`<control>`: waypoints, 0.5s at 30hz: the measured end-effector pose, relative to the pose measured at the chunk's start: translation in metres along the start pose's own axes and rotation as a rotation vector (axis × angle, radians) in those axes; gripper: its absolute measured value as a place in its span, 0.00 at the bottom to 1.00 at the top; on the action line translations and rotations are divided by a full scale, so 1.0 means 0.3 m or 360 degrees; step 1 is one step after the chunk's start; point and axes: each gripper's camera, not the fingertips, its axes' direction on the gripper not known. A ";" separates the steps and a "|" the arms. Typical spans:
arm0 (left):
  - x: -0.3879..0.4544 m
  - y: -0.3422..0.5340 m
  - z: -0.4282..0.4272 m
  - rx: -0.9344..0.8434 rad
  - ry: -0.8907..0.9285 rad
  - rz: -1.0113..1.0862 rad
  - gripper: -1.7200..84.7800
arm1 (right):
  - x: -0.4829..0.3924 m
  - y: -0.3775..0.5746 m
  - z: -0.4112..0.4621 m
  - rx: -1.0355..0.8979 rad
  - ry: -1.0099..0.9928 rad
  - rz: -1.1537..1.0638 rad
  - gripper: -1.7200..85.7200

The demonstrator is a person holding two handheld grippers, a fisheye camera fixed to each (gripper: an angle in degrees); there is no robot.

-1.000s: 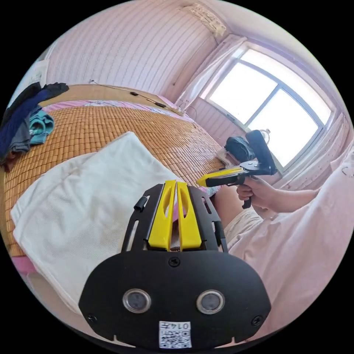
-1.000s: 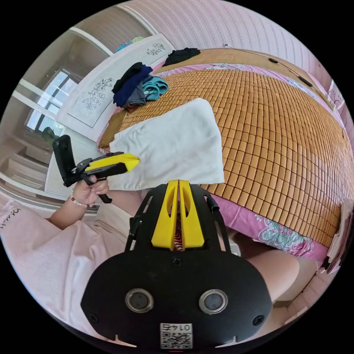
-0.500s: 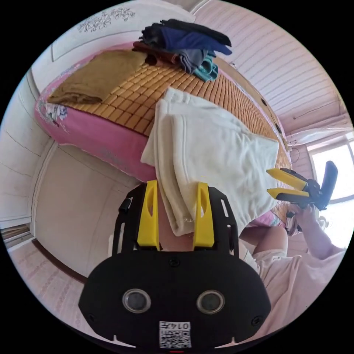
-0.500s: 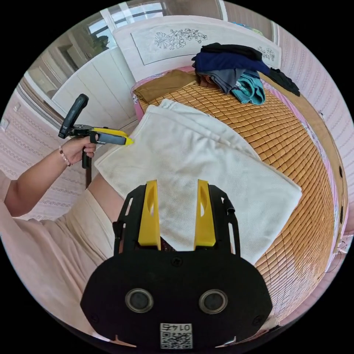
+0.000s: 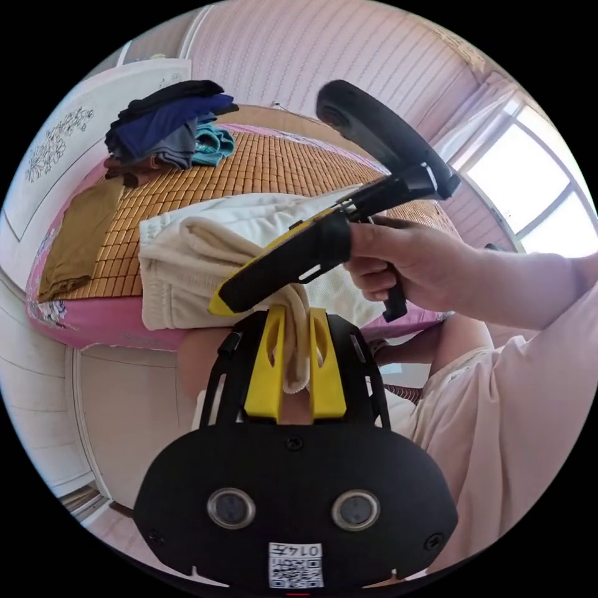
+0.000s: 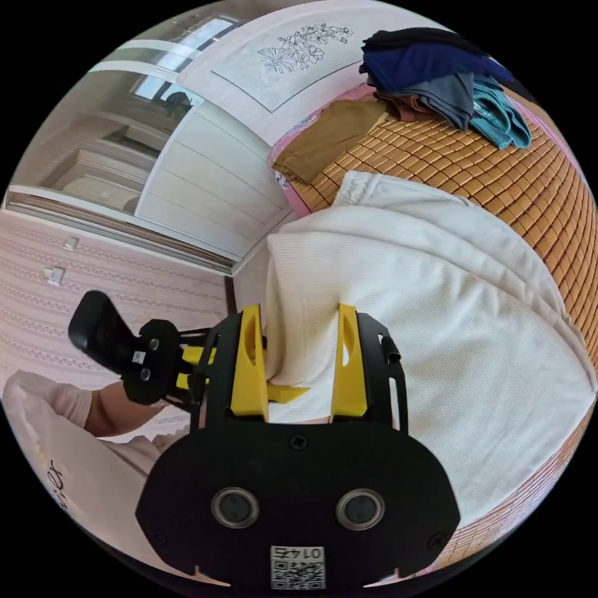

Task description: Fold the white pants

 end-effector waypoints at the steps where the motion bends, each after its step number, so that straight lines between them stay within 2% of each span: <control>1: 0.006 0.001 0.006 -0.0008 -0.0005 0.0016 0.09 | 0.006 0.015 0.007 -0.0027 0.0041 0.0000 0.16; 3: -0.009 0.008 0.003 0.0010 0.0104 0.0008 0.10 | 0.031 0.053 -0.013 -0.0015 -0.0013 0.0025 0.13; 6: -0.062 0.025 -0.068 0.0144 0.0315 -0.0018 0.10 | 0.067 0.164 -0.117 0.0101 0.0087 0.0063 0.10; 8: -0.123 0.035 -0.114 0.0226 0.0333 -0.0077 0.11 | 0.111 0.274 -0.214 0.0192 0.0083 0.0128 0.09; 11: -0.287 0.026 -0.124 0.0217 0.0043 -0.0242 0.11 | 0.214 0.537 -0.421 0.0410 0.0066 0.0368 0.09; 15: -0.528 -0.087 -0.071 0.0193 -0.0170 -0.0447 0.15 | 0.266 0.991 -0.755 0.0750 0.0293 0.0757 0.09</control>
